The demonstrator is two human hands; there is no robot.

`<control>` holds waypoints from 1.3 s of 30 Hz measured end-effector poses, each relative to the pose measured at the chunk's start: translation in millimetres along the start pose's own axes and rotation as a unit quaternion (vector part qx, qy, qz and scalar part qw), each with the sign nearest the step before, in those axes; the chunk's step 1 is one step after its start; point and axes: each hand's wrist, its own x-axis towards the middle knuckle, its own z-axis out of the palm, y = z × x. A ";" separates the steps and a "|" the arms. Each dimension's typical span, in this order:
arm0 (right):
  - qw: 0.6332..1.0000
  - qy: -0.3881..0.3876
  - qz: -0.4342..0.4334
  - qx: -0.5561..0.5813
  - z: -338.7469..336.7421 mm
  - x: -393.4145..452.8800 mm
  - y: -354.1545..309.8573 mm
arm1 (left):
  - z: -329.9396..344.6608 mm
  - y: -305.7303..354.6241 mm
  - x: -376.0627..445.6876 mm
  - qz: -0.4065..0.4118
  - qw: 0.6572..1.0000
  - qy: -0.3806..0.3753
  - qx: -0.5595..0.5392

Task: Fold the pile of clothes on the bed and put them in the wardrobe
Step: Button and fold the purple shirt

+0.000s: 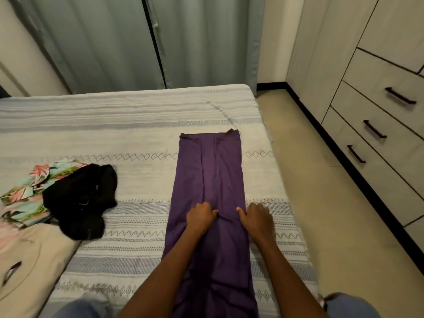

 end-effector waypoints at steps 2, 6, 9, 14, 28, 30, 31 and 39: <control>0.998 -0.058 0.009 -0.012 -5.7 -13.2 -5.7 | -2.9 0.6 -13.1 -0.023 1.000 0.004 -0.013; 0.995 -0.091 0.035 0.016 -16.2 -25.8 -12.4 | -2.8 2.2 -28.8 -0.059 0.997 0.008 -0.044; 0.992 -0.085 0.052 0.076 -20.3 -34.1 -10.2 | -1.1 -0.5 -37.6 -0.068 0.996 0.005 -0.048; 0.978 -0.071 0.038 0.193 -22.4 -70.0 2.7 | 3.2 -21.7 -54.1 -0.073 0.995 -0.015 -0.073; 0.978 -0.121 -0.008 0.171 -10.8 -159.5 27.6 | 30.7 -69.0 -111.0 -0.008 0.991 -0.063 -0.121; 0.977 -0.129 -0.025 0.167 -14.6 -165.3 28.6 | 33.1 -76.7 -126.2 0.025 0.991 -0.037 -0.129; 0.976 -0.135 -0.035 0.164 -17.0 -165.5 30.2 | 32.2 -80.9 -130.3 0.049 0.990 -0.024 -0.129; 0.968 -0.119 -0.201 0.095 -23.4 -191.0 76.5 | -8.5 -168.6 -175.4 0.207 0.977 -0.046 -0.005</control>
